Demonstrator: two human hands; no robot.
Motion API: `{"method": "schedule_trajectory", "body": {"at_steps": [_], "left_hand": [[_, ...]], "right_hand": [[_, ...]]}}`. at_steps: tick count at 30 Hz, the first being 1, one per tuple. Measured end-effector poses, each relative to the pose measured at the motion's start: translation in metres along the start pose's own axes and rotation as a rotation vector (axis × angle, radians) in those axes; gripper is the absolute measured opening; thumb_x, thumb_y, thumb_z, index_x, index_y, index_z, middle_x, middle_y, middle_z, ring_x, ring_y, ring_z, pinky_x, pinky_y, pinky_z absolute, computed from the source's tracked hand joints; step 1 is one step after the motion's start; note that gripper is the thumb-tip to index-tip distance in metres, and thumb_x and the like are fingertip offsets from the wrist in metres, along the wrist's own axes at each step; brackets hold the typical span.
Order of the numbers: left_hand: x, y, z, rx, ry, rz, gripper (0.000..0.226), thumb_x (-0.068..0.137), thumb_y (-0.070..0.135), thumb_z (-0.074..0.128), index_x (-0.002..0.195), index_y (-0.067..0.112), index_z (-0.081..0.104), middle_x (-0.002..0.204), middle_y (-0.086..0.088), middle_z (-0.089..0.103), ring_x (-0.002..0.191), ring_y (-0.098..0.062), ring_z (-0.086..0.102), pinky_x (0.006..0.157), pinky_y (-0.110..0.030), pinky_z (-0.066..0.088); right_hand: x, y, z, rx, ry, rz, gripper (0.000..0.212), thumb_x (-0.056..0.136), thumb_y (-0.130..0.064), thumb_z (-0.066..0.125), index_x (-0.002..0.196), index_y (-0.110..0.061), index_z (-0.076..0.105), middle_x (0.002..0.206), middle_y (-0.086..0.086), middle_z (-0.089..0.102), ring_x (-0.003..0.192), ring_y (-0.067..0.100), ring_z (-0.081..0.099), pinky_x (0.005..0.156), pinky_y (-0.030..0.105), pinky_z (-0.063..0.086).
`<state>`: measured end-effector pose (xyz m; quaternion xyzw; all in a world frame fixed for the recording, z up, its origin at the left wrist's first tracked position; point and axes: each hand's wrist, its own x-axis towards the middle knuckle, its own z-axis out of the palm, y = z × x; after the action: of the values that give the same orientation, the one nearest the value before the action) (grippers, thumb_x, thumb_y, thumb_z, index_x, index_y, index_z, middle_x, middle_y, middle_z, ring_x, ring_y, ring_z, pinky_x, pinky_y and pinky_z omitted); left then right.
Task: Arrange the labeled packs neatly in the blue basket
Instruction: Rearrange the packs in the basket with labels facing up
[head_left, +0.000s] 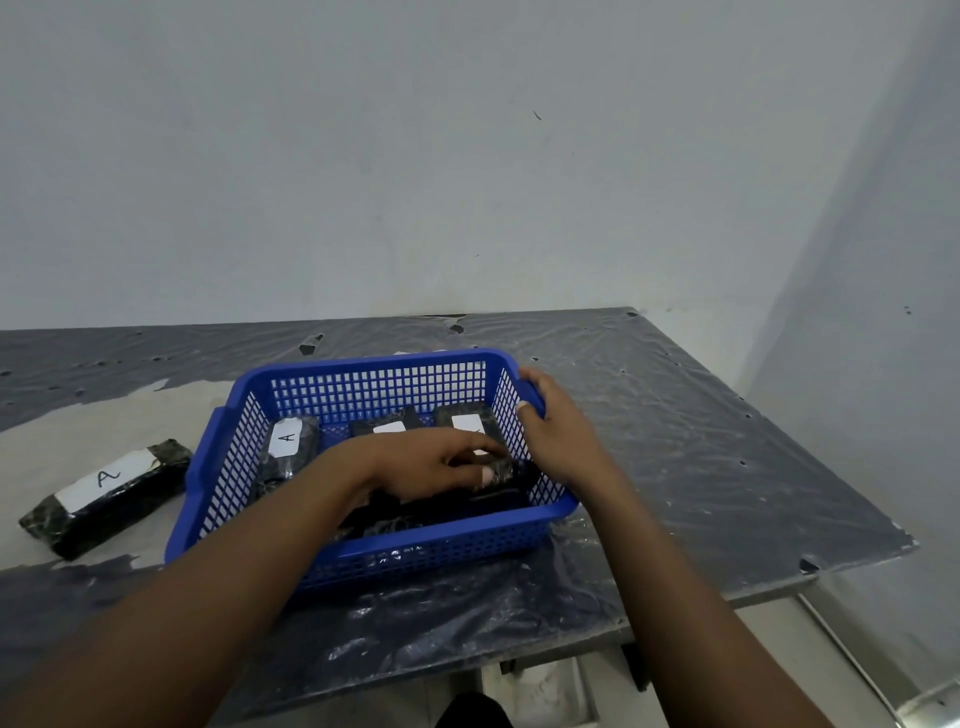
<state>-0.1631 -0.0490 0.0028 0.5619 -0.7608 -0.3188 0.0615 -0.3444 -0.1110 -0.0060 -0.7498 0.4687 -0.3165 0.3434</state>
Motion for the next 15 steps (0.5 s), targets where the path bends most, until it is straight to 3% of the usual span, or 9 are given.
{"method": "schedule_trajectory", "body": {"at_steps": [4,7,10,13,15], "left_hand": [[-0.003,0.000,-0.005,-0.202,0.171,-0.001,0.045,0.102,0.046,0.036,0.146,0.036,0.040,0.143,0.014,0.047,0.125,-0.003,0.045,0.098,-0.016,0.033],[-0.003,0.002,-0.006,-0.397,0.242,-0.079,0.042,0.102,0.048,0.034,0.141,0.040,0.047,0.133,0.026,0.045,0.123,0.002,0.041,0.098,-0.016,0.025],[-0.006,0.007,-0.005,-0.529,0.288,-0.156,0.033,0.101,0.050,0.035,0.108,0.050,0.067,0.107,0.039,0.062,0.096,0.012,0.059,0.085,-0.013,0.036],[-0.005,0.009,-0.008,-0.630,0.370,-0.164,0.045,0.101,0.042,0.036,0.085,0.027,0.076,0.081,0.012,0.076,0.071,-0.002,0.068,0.071,-0.025,0.044],[-0.007,0.010,-0.013,-0.612,0.417,-0.180,0.048,0.098,0.041,0.036,0.087,0.014,0.074,0.075,0.003,0.074,0.062,-0.005,0.065,0.068,-0.029,0.045]], "right_hand": [[0.000,-0.001,0.001,0.103,0.012,-0.001,0.041,0.108,-0.031,0.038,0.147,-0.020,0.045,0.142,0.005,0.057,0.126,0.021,0.056,0.107,0.044,0.046],[-0.003,-0.003,0.001,0.193,0.020,0.015,0.050,0.106,-0.053,0.026,0.133,-0.023,0.056,0.122,-0.005,0.065,0.111,0.009,0.061,0.088,0.026,0.048],[-0.005,-0.005,0.000,0.300,0.047,0.065,0.060,0.101,-0.065,0.018,0.129,-0.030,0.057,0.104,-0.021,0.056,0.091,-0.012,0.051,0.077,0.015,0.034],[-0.006,-0.004,0.000,0.255,0.216,-0.019,0.060,0.106,-0.055,0.024,0.121,-0.011,0.061,0.110,-0.003,0.064,0.102,0.001,0.058,0.075,0.010,0.035],[-0.011,-0.006,-0.006,0.135,0.331,-0.212,0.043,0.106,-0.046,0.036,0.123,-0.016,0.062,0.119,0.001,0.061,0.117,0.014,0.055,0.087,0.012,0.036]]}}
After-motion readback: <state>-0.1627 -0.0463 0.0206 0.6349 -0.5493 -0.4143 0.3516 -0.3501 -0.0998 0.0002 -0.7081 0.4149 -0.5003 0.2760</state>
